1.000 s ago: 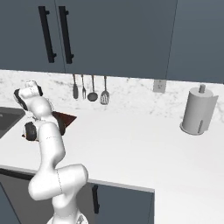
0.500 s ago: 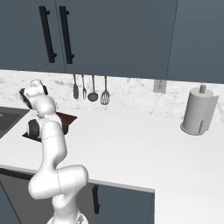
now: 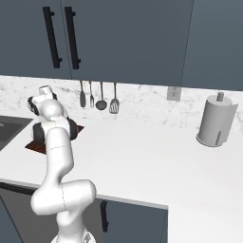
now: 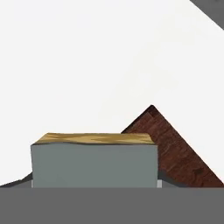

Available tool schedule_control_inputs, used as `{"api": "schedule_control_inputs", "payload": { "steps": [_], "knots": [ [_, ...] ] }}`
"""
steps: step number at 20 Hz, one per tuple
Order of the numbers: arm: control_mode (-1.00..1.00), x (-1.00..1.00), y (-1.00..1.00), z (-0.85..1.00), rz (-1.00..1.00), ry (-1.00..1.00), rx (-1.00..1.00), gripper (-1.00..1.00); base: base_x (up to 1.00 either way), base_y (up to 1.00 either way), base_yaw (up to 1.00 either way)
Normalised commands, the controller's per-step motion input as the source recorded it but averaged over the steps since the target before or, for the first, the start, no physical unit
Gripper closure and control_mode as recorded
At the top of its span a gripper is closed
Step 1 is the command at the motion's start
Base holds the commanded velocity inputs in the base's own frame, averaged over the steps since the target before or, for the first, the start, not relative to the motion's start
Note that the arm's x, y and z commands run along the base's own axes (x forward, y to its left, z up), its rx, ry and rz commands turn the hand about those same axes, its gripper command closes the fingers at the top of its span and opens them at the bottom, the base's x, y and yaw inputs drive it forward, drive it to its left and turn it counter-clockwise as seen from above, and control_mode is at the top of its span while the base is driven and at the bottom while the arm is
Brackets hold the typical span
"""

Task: Pick up the sponge from the counter and clean the cutting board by briefly scrubbing or pressing down on the cutting board. Once finished, release the sponge.

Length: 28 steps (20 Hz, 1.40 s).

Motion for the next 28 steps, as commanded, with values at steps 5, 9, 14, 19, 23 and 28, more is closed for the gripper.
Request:
{"api": "schedule_control_inputs", "payload": {
  "steps": [5,9,14,19,23,28],
  "knots": [
    [-1.0,0.49,-0.33,-0.15,0.04,0.0,0.0,1.0,0.0,0.0,0.0],
    [-1.0,0.32,-0.47,-0.23,0.1,0.0,-0.04,1.0,0.0,0.0,0.0],
    [-1.0,0.03,-0.67,-0.23,0.12,0.0,-0.03,1.0,0.0,0.0,0.0],
    [-1.0,-0.01,-0.79,-0.26,0.14,0.0,-0.04,1.0,0.0,0.0,0.0],
    [-1.0,-0.13,-0.85,-0.25,0.15,-0.02,-0.01,1.0,0.0,0.0,0.0],
    [-1.0,-0.35,-0.89,-0.19,0.16,-0.06,0.0,1.0,0.0,0.0,0.0]
  ]
}}
